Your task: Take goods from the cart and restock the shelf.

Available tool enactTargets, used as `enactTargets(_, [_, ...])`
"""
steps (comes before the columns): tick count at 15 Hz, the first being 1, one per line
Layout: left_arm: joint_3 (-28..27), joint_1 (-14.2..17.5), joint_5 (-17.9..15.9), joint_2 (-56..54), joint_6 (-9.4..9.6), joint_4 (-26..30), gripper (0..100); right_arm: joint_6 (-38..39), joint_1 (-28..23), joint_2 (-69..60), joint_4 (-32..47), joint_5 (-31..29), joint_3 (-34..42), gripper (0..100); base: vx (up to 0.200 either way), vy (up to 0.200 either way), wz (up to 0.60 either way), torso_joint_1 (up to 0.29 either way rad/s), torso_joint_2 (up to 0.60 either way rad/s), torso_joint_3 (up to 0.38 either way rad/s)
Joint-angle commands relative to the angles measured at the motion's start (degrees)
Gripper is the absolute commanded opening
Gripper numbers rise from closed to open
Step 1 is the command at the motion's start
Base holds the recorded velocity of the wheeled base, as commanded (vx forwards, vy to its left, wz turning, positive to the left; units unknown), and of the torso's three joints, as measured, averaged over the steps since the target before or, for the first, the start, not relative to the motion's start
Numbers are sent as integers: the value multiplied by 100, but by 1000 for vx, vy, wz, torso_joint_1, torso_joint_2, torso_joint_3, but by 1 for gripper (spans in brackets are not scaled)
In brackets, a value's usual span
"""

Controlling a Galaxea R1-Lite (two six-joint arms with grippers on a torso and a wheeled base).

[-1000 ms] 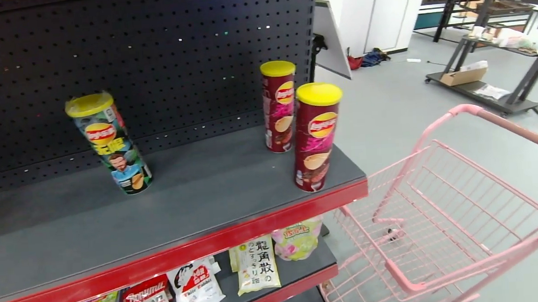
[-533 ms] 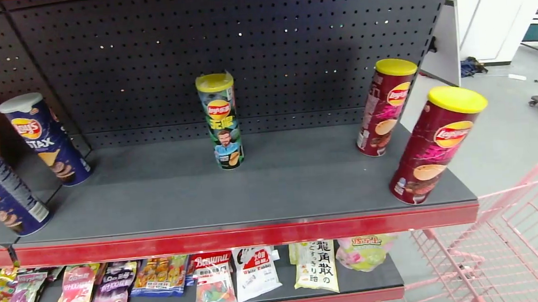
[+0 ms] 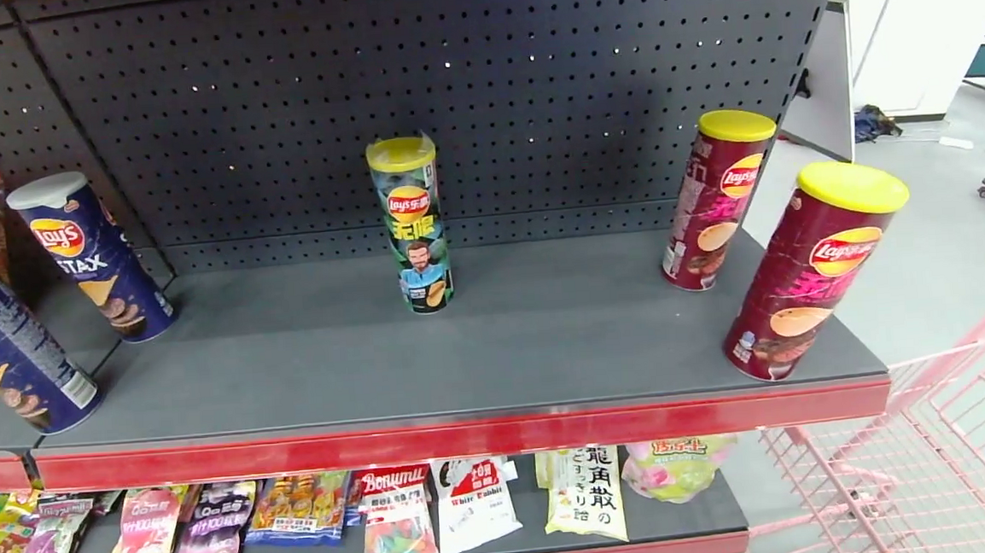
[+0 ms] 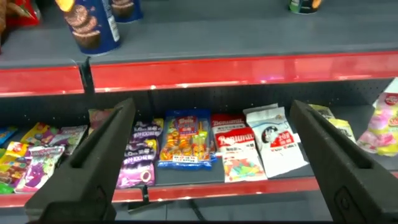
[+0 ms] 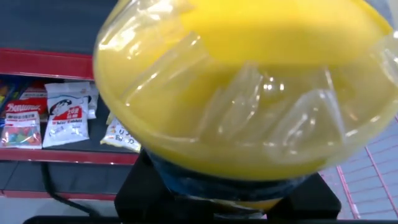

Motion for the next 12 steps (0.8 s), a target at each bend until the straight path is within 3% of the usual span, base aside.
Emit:
enactTargets(1, [-1, -2, 1, 5, 1, -2, 100, -1, 95, -485, 4, 28, 188, 0, 0, 200, 0, -2, -2, 2])
enactTargets(10, [7, -2, 10, 5, -7, -2, 100, 43, 103, -889, 22, 450, 531, 0, 0, 200, 0, 3, 4, 1])
enactTargets(12, [-1, -2, 10, 5, -7, -2, 100, 43, 103, -916, 13, 459, 619, 0, 0, 0, 0, 0, 0, 0])
